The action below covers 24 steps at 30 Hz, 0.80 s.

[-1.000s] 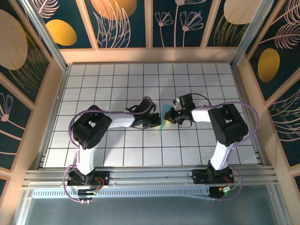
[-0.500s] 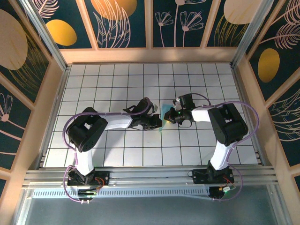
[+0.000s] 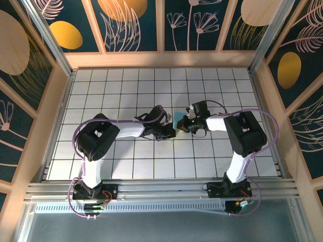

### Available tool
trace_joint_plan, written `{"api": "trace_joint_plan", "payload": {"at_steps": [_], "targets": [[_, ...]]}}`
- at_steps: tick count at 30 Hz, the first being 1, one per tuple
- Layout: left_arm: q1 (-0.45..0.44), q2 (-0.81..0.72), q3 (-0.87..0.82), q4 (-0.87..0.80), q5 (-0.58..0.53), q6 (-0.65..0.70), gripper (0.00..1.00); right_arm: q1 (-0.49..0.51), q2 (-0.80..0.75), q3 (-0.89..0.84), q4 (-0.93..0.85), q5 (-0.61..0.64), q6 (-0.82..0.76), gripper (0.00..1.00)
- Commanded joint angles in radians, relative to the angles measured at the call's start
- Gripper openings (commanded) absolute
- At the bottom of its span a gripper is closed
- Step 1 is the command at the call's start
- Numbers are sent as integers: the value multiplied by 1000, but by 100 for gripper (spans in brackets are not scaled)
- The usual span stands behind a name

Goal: Fold a paper plane with a square sheet of paper (fold left side to right side)
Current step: Fold the wing for the fifth time at the center of the table.

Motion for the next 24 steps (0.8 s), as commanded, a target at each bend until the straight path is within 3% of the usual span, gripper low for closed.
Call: {"api": "trace_joint_plan", "payload": {"at_steps": [1,24], "targets": [[-2,18,6,-44,-25,13,0,2,63,-16,-115,104,-31,0],[-2,29,-13,-62,-43,23,0,2,63,-12,-129,117,-40,0]]}}
